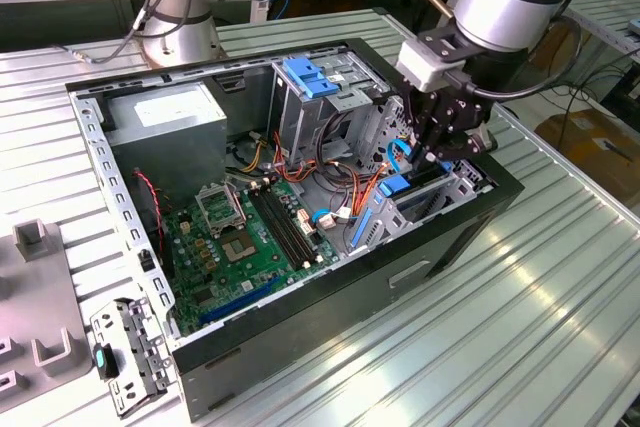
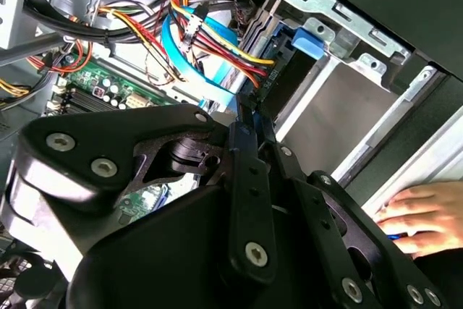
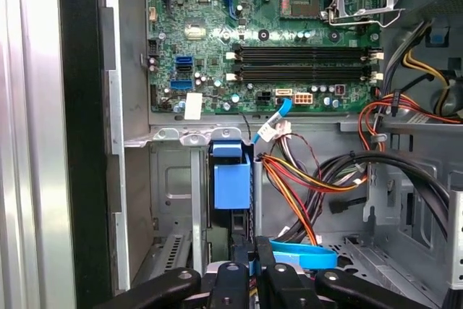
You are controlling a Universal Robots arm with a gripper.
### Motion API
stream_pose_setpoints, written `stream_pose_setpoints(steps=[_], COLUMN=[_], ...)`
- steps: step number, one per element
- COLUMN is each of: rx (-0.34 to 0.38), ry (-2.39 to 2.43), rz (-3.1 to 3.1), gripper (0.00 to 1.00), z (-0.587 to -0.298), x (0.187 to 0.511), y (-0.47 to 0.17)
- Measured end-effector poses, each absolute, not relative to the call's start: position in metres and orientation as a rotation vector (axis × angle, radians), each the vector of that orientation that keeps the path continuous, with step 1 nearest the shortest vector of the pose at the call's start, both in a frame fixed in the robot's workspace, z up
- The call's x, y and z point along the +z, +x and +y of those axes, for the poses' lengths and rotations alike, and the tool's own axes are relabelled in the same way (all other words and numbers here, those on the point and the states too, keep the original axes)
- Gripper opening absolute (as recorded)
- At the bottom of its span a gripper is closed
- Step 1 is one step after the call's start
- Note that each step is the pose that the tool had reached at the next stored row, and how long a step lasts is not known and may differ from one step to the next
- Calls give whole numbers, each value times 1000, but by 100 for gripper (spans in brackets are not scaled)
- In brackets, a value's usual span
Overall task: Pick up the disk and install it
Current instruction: 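Insert the second disk wire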
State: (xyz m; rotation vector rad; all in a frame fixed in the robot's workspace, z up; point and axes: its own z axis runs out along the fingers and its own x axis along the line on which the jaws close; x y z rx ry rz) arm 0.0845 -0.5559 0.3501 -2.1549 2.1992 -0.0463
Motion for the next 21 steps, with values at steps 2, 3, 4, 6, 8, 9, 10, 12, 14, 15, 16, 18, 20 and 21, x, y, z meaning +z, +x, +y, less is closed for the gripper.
stream_pose_setpoints(steps=[2,3,4,6,8,9,10,12,14,15,16,18,20,21], rx=[-45,-46,-45,-45,-45,-45,-45,-43,-42,-42,-41,-41,-41,-40], ry=[-2154,-2155,-2154,-2155,-2154,-2154,-2154,-2153,-2153,-2153,-2153,-2152,-2152,-2152], rz=[2199,2199,2199,2199,2199,2199,2199,2198,2198,2198,2197,2197,2197,2197], gripper=[16,16,16,16,16,16,16,16,16,16,16,16,16,16], z=[-557,-557,-558,-558,-558,-558,-558,-558,-559,-560,-560,-560,-560,-560], x=[349,348,348,347,346,346,345,343,341,340,340,340,340,340], y=[85,85,85,85,85,85,85,85,85,85,85,85,85,85])
